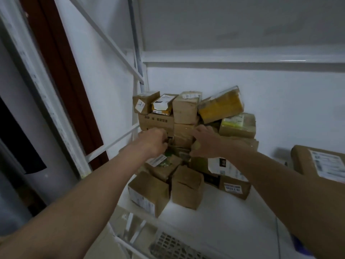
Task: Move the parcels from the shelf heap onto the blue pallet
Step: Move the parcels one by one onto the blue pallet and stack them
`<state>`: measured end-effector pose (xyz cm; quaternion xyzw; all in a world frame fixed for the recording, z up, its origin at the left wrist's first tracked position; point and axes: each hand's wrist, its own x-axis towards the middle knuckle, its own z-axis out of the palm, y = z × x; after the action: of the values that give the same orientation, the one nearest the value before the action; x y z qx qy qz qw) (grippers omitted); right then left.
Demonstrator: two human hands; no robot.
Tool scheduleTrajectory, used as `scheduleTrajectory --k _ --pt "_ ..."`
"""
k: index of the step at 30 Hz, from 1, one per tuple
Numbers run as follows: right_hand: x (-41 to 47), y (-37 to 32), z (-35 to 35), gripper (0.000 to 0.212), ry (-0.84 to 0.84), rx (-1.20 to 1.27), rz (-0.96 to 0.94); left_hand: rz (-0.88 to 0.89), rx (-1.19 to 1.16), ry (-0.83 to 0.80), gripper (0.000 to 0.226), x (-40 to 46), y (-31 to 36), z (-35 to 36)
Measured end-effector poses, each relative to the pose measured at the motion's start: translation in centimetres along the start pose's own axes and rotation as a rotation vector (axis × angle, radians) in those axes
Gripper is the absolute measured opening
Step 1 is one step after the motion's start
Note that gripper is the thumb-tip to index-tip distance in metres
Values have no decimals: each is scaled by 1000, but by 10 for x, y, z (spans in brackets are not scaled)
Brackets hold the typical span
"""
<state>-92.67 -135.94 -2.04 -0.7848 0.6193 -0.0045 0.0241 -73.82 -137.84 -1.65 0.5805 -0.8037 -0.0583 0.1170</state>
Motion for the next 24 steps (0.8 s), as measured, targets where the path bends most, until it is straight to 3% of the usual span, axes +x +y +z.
scheduleTrajectory --k 5,9,15,21,24 --pt "21 62 -11 61 56 39 92 96 -59 -13 24 60 37 7" --pt "30 103 -14 57 225 192 238 177 -251 -69 23 97 72 24" --pt "41 148 -23 54 395 401 521 -103 -719 -208 75 148 119 44" --pt "48 185 -18 55 357 513 639 -295 -1024 -244 80 186 139 64" --pt "60 197 -26 61 412 651 670 -454 -1285 -212 77 204 145 68"
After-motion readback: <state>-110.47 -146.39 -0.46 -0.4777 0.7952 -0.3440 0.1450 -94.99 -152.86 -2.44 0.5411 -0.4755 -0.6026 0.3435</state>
